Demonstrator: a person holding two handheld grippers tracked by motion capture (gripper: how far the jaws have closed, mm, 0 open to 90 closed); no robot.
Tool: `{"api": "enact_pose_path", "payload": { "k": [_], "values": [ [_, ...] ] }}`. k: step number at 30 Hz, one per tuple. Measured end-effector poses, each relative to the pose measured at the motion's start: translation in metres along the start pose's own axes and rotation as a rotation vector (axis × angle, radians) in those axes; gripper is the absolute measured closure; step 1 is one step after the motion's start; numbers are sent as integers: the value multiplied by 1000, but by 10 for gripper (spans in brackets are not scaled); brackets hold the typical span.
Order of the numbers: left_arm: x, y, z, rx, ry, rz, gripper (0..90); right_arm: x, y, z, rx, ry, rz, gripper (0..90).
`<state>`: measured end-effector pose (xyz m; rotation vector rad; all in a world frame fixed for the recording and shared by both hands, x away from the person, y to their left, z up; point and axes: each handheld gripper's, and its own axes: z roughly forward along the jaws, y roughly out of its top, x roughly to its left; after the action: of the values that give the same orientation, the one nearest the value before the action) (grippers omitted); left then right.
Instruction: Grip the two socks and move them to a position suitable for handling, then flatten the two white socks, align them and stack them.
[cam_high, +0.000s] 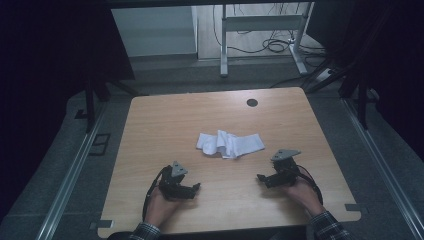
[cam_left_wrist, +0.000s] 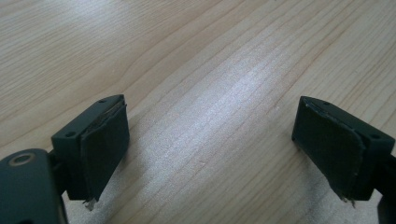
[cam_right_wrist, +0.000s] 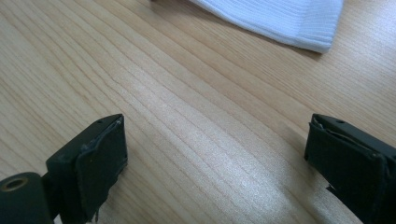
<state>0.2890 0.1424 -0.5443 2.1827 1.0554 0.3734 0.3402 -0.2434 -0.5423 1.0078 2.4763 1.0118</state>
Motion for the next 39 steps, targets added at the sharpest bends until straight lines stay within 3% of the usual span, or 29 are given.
{"api": "enact_pose_path", "payload": {
  "k": [23,31,39],
  "values": [
    [0,1,1,2,4,-1,111,-1,6,1,37,-4,6,79],
    [0,1,1,0,4,-3,111,-3,11,-1,67,-20,38,160],
    [0,1,1,0,4,-3,111,-9,15,-8,64,-21,115,190]
  ]
}}
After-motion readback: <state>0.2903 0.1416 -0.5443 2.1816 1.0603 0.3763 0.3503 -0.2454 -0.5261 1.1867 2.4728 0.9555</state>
